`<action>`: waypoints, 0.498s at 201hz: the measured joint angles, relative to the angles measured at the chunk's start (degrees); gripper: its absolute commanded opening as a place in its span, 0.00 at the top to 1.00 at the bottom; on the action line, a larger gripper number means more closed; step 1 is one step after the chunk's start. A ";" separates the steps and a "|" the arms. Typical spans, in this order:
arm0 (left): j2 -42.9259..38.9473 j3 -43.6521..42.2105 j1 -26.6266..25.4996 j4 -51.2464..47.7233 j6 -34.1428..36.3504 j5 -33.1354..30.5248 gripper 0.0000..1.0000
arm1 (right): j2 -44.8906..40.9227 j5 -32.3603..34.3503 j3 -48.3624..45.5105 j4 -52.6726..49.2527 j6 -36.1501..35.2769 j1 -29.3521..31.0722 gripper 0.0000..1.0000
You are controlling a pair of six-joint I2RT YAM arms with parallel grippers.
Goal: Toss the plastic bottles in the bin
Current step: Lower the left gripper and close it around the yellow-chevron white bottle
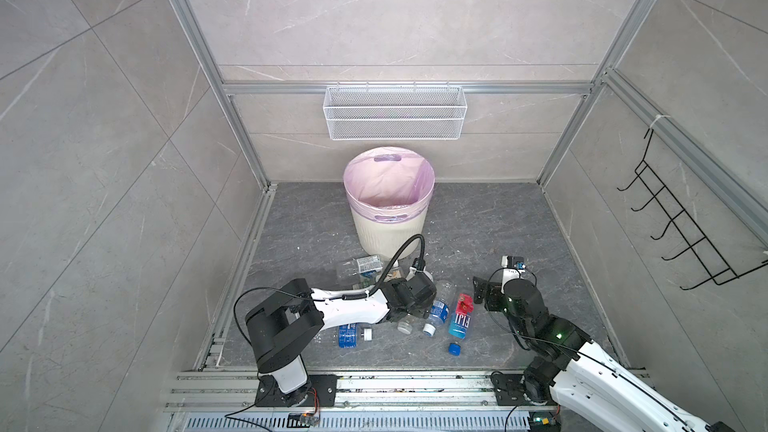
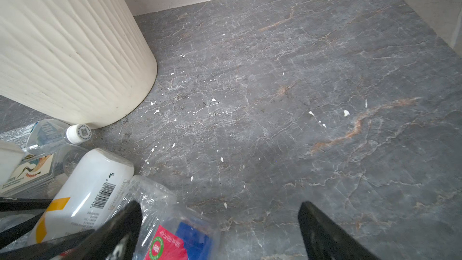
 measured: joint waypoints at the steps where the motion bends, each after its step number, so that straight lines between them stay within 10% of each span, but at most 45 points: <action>1: 0.00 0.00 0.00 0.00 0.00 0.00 0.19 | 0.00 -0.02 0.00 0.00 0.00 0.00 0.00; 100: 1.31 0.92 0.00 -0.42 -0.02 0.00 0.24 | -0.02 -0.02 0.00 0.00 0.00 -0.20 0.00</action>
